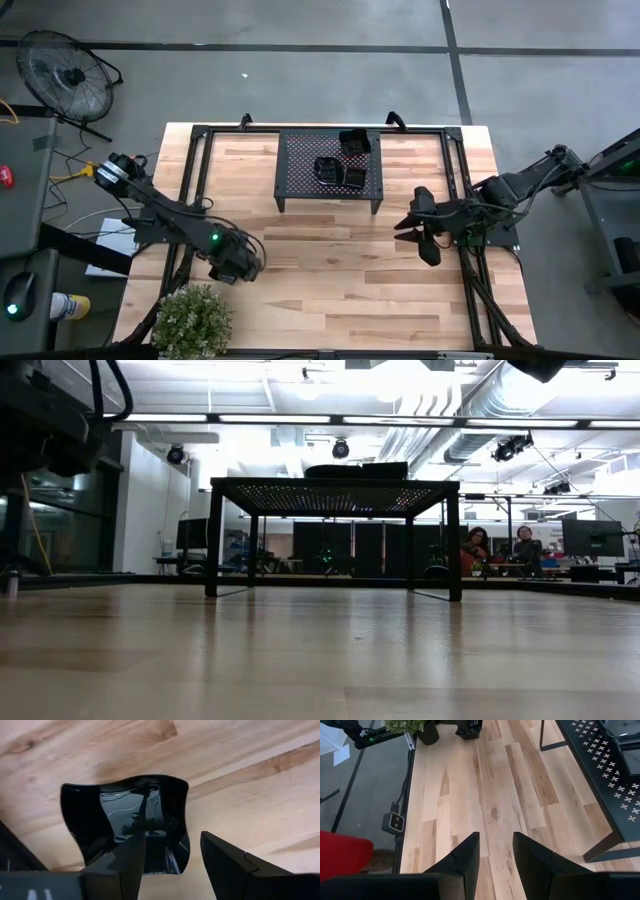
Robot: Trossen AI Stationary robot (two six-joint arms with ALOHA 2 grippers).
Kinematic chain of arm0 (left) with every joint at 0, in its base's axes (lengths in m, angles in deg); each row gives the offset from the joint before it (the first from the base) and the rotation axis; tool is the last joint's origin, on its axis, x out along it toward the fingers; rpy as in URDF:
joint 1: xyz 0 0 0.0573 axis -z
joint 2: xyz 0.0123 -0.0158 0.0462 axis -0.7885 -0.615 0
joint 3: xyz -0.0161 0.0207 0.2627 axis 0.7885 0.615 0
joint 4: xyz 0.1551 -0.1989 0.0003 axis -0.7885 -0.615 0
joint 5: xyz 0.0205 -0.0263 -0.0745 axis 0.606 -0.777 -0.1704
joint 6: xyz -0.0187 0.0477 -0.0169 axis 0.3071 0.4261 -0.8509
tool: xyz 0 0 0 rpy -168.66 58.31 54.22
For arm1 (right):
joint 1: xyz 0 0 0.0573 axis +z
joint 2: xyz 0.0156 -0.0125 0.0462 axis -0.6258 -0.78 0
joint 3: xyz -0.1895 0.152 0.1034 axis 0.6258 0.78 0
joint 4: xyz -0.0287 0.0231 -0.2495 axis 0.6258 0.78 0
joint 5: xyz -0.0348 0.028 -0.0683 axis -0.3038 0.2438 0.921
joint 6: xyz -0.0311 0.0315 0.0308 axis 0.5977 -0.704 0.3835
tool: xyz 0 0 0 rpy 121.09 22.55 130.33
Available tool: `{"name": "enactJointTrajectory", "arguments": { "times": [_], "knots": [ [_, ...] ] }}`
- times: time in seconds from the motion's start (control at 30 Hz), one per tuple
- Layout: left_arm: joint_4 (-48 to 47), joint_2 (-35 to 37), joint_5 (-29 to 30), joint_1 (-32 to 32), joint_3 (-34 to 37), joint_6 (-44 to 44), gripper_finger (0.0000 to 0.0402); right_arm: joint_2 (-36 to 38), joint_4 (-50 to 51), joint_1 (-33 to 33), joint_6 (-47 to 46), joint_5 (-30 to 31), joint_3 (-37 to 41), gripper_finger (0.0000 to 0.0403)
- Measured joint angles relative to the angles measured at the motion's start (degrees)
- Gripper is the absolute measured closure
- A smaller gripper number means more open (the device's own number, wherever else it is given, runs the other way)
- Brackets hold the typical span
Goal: Pick & Place Mini shaped plates
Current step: Stack the black distorted square plate on top of the other black distorted square plates on the shelf
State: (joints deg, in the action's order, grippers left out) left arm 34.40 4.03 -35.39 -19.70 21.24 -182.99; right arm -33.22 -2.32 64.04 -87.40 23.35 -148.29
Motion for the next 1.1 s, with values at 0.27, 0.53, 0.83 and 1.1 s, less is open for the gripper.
{"name": "enactJointTrajectory", "arguments": {
  "times": [0.27,0.53,0.83,1.1],
  "knots": [
    [2.15,-5.7,-0.19,-0.08,0.02,1.03,0.0215,0.0,-0.37,0.0,0.17,0.32,0.0,0.029],
    [1.73,-6.16,0.14,-0.07,0.04,-0.2,0.0222,0.0,-0.42,-0.02,0.17,0.19,0.0,0.029],
    [2.52,-6.14,-0.35,-0.07,0.04,-0.17,0.0313,0.0,-0.42,-0.02,0.17,0.1,0.0,0.029],
    [2.74,-6.14,1.04,-0.07,0.04,-0.13,0.0352,0.0,-0.43,-0.02,0.15,0.08,0.0,0.029]
  ]
}}
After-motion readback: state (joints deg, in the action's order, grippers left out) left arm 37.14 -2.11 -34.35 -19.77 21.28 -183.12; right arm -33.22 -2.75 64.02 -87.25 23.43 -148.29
